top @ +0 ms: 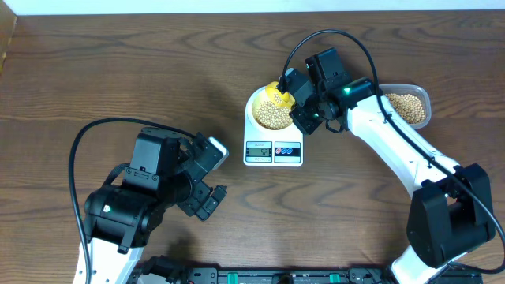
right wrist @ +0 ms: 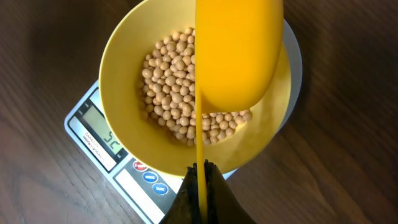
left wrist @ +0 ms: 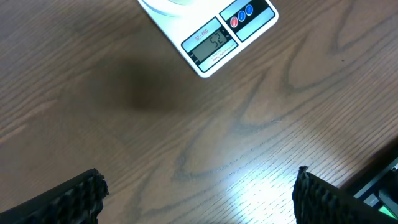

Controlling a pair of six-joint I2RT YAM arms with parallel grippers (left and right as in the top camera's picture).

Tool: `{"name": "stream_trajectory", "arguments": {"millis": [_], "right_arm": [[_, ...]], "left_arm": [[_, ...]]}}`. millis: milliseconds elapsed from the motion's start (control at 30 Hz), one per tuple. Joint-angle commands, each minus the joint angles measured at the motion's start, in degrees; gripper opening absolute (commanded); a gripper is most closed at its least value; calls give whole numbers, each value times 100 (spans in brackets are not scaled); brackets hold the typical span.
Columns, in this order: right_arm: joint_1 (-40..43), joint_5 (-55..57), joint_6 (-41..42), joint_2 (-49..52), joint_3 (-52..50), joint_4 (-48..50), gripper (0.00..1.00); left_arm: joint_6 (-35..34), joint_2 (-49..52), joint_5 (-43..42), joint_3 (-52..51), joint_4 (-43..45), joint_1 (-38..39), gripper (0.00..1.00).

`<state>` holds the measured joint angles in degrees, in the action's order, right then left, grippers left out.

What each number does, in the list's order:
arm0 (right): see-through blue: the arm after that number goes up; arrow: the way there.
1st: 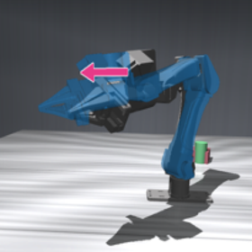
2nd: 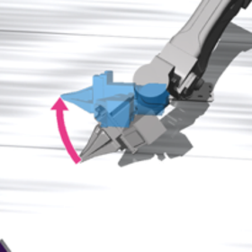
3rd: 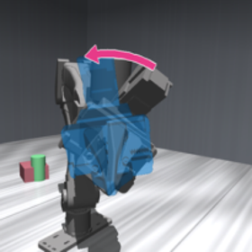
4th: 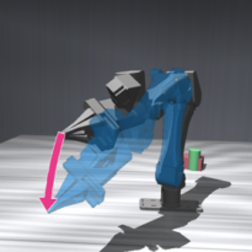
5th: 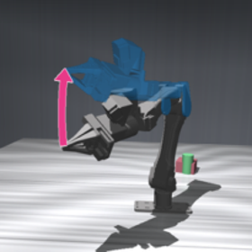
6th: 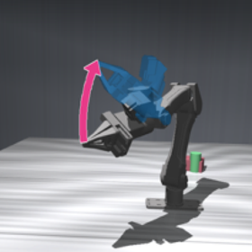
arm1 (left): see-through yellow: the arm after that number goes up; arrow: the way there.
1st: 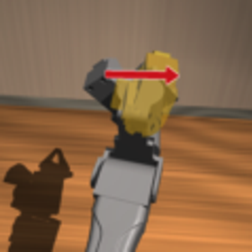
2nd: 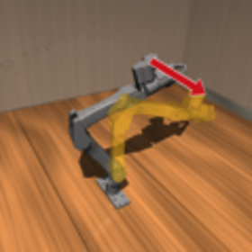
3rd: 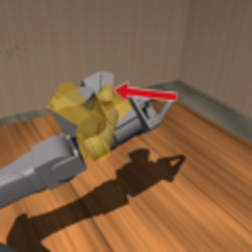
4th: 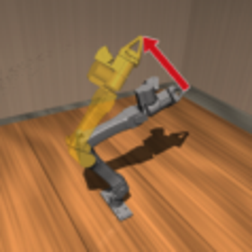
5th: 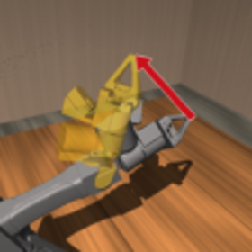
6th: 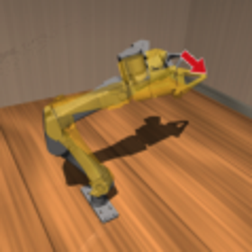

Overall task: Scoop item into bowl and weigh 50g on scale
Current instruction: 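Tilt the scoop to pour soybeans into the yellow bowl, then move the scoop back over the soybean tub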

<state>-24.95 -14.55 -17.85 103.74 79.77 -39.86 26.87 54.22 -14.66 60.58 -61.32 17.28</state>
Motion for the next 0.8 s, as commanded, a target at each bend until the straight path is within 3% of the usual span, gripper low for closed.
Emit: {"name": "stream_trajectory", "arguments": {"millis": [0,767], "right_arm": [[-33,-63,-105,-153,17,0,1],[835,-1875,286,-153,17,-544,1]], "left_arm": [[33,2,37,179,-13,-33,98],[33,2,37,179,-13,-33,98]]}}
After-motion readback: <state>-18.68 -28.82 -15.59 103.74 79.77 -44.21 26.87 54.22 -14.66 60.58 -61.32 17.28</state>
